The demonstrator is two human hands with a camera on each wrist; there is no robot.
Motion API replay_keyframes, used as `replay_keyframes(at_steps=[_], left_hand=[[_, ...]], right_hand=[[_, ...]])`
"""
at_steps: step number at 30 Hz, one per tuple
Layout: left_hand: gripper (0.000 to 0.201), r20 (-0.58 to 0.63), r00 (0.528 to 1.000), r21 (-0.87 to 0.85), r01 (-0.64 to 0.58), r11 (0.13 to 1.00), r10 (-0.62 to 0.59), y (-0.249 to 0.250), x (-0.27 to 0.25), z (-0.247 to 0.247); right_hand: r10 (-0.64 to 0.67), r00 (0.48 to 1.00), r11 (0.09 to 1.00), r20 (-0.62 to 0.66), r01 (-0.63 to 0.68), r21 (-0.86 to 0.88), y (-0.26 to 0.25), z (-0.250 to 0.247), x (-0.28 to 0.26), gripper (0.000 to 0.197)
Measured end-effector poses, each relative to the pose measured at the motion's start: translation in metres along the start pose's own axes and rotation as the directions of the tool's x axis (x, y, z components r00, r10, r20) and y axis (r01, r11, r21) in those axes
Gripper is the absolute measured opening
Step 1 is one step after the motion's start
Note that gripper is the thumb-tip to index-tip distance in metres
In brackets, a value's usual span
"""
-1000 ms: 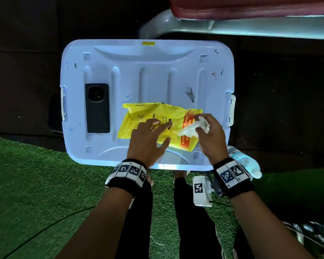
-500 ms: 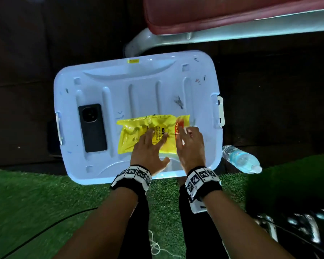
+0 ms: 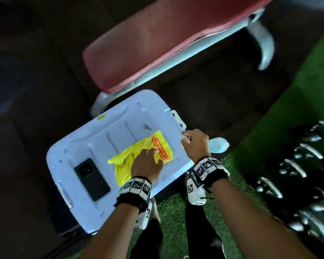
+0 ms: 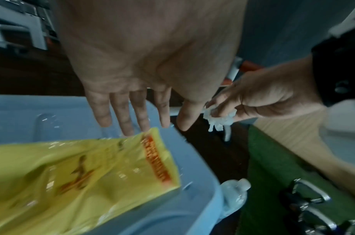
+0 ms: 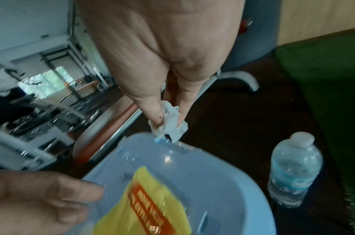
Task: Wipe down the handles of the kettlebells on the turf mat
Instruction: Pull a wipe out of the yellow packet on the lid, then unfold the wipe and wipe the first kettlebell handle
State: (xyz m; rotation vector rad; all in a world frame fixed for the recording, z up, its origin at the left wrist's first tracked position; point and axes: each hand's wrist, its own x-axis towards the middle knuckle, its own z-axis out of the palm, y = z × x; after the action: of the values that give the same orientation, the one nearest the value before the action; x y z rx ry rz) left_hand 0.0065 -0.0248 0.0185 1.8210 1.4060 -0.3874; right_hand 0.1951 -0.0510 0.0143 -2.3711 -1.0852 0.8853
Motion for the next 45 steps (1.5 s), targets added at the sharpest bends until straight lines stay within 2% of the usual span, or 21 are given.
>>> replay_keyframes(at_steps=[3, 6, 10, 13, 16, 19, 24, 26, 30, 35, 38, 41, 43, 45], left_hand=[[0.037, -0.007, 0.987, -0.115, -0.158, 0.981, 0.159, 0.051, -0.024, -0.023], [0.035, 0.002, 0.968, -0.144, -0.249, 0.958, 0.252, 0.110, -0.052, -0.030], [0.033, 0.084, 0.932, -0.138, -0.339, 0.931, 0.352, 0.191, -0.090, -0.010], [0.031, 0.184, 0.867, -0.093, -0.454, 0.886, 0.463, 0.254, -0.114, 0.023], [0.031, 0.309, 0.802, -0.025, -0.530, 0.848, 0.511, 0.308, -0.129, 0.065], [0.030, 0.378, 0.772, 0.037, -0.563, 0.825, 0.510, 0.352, -0.134, 0.119], [0.029, 0.384, 0.790, 0.139, -0.561, 0.816, 0.477, 0.399, -0.109, 0.235], [0.030, 0.381, 0.801, 0.157, -0.548, 0.821, 0.462, 0.410, -0.085, 0.288], [0.044, 0.344, 0.845, 0.122, -0.473, 0.873, 0.410, 0.411, -0.017, 0.388], [0.077, 0.342, 0.869, 0.041, -0.395, 0.918, 0.359, 0.378, 0.087, 0.492], [0.094, 0.364, 0.859, -0.067, -0.362, 0.930, 0.361, 0.348, 0.148, 0.545], [0.099, 0.384, 0.813, -0.162, -0.407, 0.899, 0.437, 0.321, 0.201, 0.590], [0.105, 0.402, 0.743, -0.203, -0.498, 0.843, 0.535, 0.309, 0.228, 0.616], [0.101, 0.394, 0.651, -0.265, -0.595, 0.759, 0.649, 0.305, 0.247, 0.639]], right_hand=[[0.068, 0.985, 0.994, -0.157, -0.054, 0.093, 0.010, -0.065, -0.036, 0.022], [0.184, 0.941, 0.971, -0.284, -0.130, 0.200, 0.031, -0.136, -0.082, 0.023], [0.328, 0.851, 0.933, -0.411, -0.224, 0.283, 0.079, -0.219, -0.148, 0.027], [0.440, 0.781, 0.882, -0.444, -0.282, 0.378, 0.126, -0.261, -0.201, 0.029], [0.542, 0.694, 0.821, -0.474, -0.315, 0.476, 0.183, -0.282, -0.250, 0.028], [0.619, 0.624, 0.766, -0.477, -0.343, 0.544, 0.249, -0.287, -0.283, 0.027], [0.717, 0.562, 0.654, -0.412, -0.338, 0.677, 0.373, -0.265, -0.297, 0.028], [0.722, 0.568, 0.645, -0.395, -0.346, 0.681, 0.426, -0.249, -0.291, 0.030], [0.675, 0.621, 0.691, -0.397, -0.346, 0.635, 0.520, -0.211, -0.264, 0.026], [0.593, 0.659, 0.771, -0.463, -0.299, 0.562, 0.608, -0.159, -0.211, 0.024], [0.528, 0.686, 0.825, -0.501, -0.275, 0.494, 0.650, -0.126, -0.171, 0.027], [0.426, 0.736, 0.881, -0.526, -0.206, 0.425, 0.677, -0.097, -0.135, 0.029], [0.395, 0.743, 0.887, -0.540, -0.156, 0.434, 0.691, -0.081, -0.117, 0.028], [0.366, 0.733, 0.895, -0.574, -0.108, 0.433, 0.704, -0.068, -0.103, 0.027]])
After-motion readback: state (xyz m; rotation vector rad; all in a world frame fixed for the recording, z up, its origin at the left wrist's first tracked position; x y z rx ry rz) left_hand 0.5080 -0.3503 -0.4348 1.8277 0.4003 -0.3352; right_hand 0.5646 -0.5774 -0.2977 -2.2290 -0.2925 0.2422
